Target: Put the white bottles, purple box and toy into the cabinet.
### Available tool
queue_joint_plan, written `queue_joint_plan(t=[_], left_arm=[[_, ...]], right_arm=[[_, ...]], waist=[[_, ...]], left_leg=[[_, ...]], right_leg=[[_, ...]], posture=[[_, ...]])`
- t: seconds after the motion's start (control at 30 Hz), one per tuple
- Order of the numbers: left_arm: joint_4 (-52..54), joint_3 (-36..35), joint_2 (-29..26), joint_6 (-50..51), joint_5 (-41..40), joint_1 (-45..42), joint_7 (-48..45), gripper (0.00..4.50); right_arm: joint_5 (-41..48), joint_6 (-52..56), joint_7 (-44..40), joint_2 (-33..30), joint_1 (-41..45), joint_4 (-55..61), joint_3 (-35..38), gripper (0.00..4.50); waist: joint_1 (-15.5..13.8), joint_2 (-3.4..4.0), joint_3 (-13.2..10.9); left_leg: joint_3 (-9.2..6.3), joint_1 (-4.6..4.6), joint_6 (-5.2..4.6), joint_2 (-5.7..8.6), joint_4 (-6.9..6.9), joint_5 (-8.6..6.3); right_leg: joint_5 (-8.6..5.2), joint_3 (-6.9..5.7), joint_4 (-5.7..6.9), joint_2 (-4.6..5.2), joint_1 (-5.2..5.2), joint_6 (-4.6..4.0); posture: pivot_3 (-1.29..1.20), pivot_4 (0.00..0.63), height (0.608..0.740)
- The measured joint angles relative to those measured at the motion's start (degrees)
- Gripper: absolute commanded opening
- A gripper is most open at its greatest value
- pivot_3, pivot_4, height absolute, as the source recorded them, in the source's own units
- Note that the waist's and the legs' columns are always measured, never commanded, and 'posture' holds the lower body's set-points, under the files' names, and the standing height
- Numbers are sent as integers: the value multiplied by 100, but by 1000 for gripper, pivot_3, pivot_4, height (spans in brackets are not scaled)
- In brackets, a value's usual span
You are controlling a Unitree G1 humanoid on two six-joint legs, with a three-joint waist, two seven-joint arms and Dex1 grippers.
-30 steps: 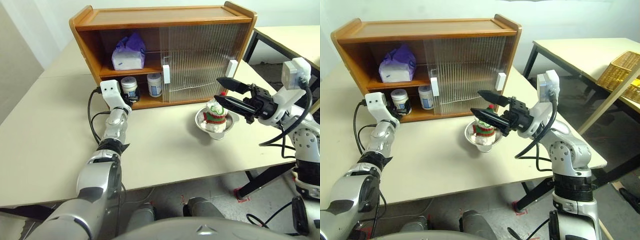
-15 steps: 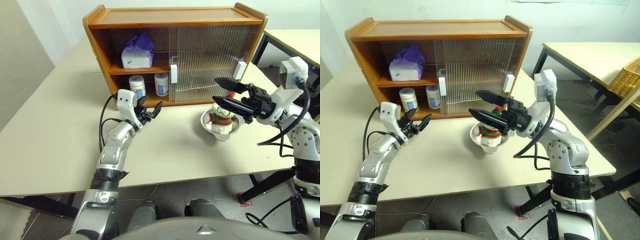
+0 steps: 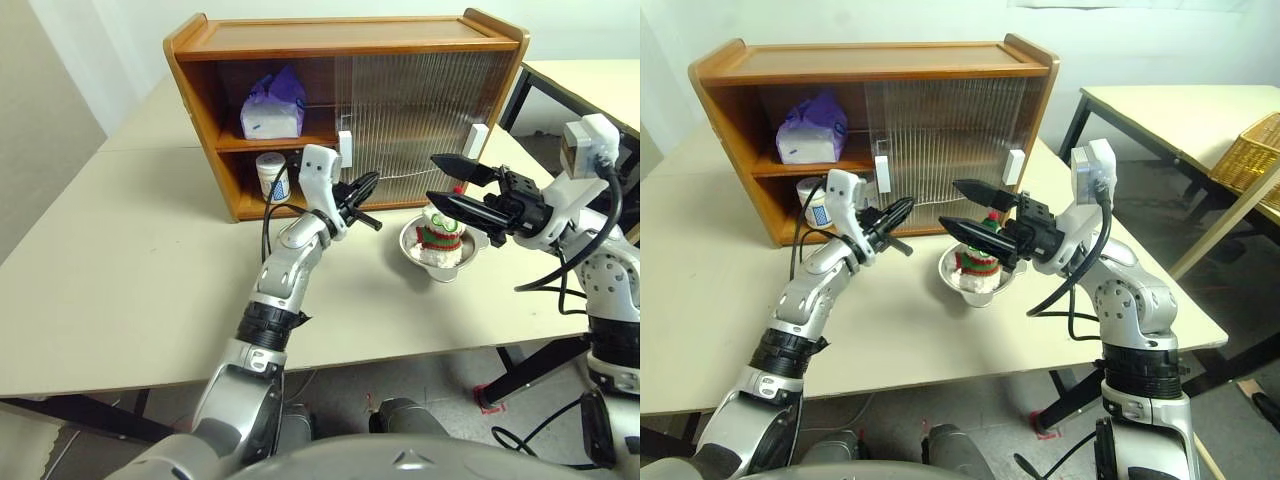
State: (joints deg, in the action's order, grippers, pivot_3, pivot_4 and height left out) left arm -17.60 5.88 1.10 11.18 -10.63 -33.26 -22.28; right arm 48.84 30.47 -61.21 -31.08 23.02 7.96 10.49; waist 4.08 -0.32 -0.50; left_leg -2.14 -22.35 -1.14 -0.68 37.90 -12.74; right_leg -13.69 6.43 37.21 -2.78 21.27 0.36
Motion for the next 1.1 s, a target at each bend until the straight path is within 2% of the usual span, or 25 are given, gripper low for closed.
queue_joint_plan(t=[0.2,0.37,0.6,1.1], left_arm=[[-1380,-326,113,-684,147,-843,531,56],[-1734,-527,195,-1118,224,-934,1122,56],[-1344,-566,422,-1211,343,-656,1824,56],[-232,-770,317,-875,655,-121,2916,56]], right_arm=[[3,-15,114,-16,-203,109,57,4500],[8,-17,179,-30,-286,221,171,4500],[8,-17,181,-30,-288,243,174,4500],[5,-14,42,-39,-149,50,163,4500]], waist=[[64,1,-2],[164,1,-2],[246,1,-5],[315,5,-10]], left_leg=[[-8,-2,-33,12,-4,5],[-4,-8,-59,40,-3,-11],[36,-9,-76,70,11,-20],[63,0,-73,66,9,-22]], right_leg=[[-19,1,-3,22,-4,34],[-46,-3,-6,35,-5,78],[-56,-52,-18,50,-19,95],[-55,-54,-18,49,-26,92]], posture=[[-188,0,740],[-188,0,740],[-167,0,740],[-129,0,740]])
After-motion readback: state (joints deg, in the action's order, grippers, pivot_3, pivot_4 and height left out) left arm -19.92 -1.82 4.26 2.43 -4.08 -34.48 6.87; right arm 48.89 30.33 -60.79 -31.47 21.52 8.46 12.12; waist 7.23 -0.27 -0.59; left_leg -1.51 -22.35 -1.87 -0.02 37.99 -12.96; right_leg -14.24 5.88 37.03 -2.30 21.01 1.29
